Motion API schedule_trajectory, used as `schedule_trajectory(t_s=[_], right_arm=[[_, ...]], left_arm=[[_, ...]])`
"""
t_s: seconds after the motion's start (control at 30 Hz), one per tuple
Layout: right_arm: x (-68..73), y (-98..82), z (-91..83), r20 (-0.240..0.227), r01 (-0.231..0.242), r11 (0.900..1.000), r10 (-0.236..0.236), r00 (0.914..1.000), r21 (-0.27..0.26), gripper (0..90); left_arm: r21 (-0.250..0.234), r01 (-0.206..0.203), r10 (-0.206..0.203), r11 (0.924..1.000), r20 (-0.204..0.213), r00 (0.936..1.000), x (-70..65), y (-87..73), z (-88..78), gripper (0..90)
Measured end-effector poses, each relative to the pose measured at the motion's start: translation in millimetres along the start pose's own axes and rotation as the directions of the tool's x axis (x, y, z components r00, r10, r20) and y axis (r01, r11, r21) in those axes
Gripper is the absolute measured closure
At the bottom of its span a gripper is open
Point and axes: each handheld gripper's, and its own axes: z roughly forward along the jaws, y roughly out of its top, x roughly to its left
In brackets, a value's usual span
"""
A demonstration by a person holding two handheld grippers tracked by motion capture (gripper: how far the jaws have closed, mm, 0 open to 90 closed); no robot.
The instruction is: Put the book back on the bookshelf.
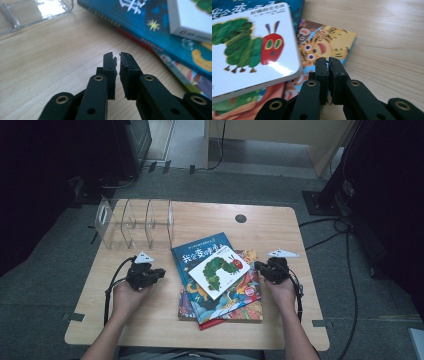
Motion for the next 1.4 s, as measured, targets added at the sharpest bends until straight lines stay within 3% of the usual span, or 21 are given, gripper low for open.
schedule_trajectory(t_s=[0.17, 0.4, 0.77, 0.9, 1.03, 1.17, 1.4], right_arm=[[8.4, 0.6, 2.8, -0.045, 0.012, 1.0, -0.011, 0.9989, 0.007, 89.2], [13.9, 2.5, 4.3, -0.045, 0.03, 0.999, -0.029, 0.9986, 0.014, 90.0], [32.5, 8.7, 12.9, -0.039, 0.11, 0.994, -0.109, 0.9932, 0.001, 90.0], [38.5, 10.5, 17.5, -0.068, 0.134, 0.991, -0.134, 0.9887, -0.005, 90.0], [43.3, 12.2, 20.9, -0.091, 0.141, 0.99, -0.141, 0.9858, -0.004, 90.0], [47.3, 14.5, 24.7, -0.1, 0.148, 0.989, -0.147, 0.9841, -0.005, 90.0], [51.4, 17.0, 28.3, -0.114, 0.162, 0.987, -0.161, 0.9803, -0.001, 90.0]], left_arm=[[0.01, -0.001, 0.0, 1.0, 0.041, 0.9992, -2.9, 5.6, 3.3, 85.2], [-0.007, 0.002, -0.002, 1.0, 0.082, 0.9966, -7.9, 11.1, 4.1, 86.2], [-0.011, 0.006, -0.004, 0.9999, 0.107, 0.9942, -16.7, 8.2, 2.5, 85.6], [-0.001, 0.006, -0.006, 1.0, 0.115, 0.9934, -21.0, 5.2, 4.4, 85.4], [0.0, -0.002, 0.002, 1.0, 0.106, 0.9944, -24.1, 3.9, 5.0, 85.7], [0.004, 0.02, -0.02, 0.9998, 0.123, 0.9922, -19.4, 0.9, 2.1, 85.9], [0.022, 0.019, -0.022, 0.9996, 0.129, 0.9914, -20.6, -4.2, -4.6, 87.9]])
